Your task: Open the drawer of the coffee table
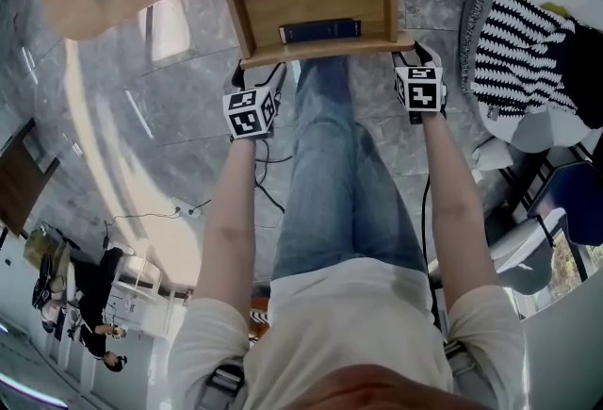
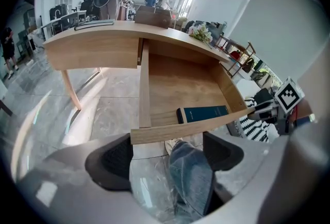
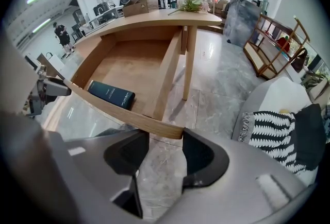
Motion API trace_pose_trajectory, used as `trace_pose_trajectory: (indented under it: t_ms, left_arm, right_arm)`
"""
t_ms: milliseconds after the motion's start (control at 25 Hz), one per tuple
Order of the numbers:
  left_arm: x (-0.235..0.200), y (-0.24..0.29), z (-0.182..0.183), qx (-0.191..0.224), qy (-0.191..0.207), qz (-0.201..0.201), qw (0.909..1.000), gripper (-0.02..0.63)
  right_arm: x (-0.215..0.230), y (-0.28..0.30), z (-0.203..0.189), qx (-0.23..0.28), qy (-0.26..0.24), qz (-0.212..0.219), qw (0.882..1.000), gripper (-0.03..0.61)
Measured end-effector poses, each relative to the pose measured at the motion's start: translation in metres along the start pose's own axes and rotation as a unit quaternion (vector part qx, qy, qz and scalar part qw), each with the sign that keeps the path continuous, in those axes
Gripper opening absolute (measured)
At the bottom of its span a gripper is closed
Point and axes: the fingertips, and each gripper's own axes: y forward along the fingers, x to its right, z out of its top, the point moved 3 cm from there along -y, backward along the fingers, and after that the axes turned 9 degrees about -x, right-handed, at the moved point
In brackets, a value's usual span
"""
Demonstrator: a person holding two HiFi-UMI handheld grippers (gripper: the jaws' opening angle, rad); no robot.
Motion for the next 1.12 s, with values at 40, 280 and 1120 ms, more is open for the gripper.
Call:
trace_pose_trajectory:
  t_ms: [40,280,1120]
  left_arm:
    - [-0.001,0.002,0.000,-0.002,0.000,0.000,1.0000,0.433]
    - [-0.002,0.011,-0.004,-0.025,0.000,0.005,0.9997,0.433]
    - [-0.005,0.009,-0.001,-0.041,0.031,0.015,0.9985,0.431]
  right_arm:
    - [0.000,0.002,0.000,-0.001,0.000,-0.001,1.000,0.202]
    - [0.001,0.012,-0.002,-0.017,-0.007,-0.003,1.000,0.204]
    - [-0.006,0.009,-0.005,-0.013,-0.013,-0.015,1.000,0.195]
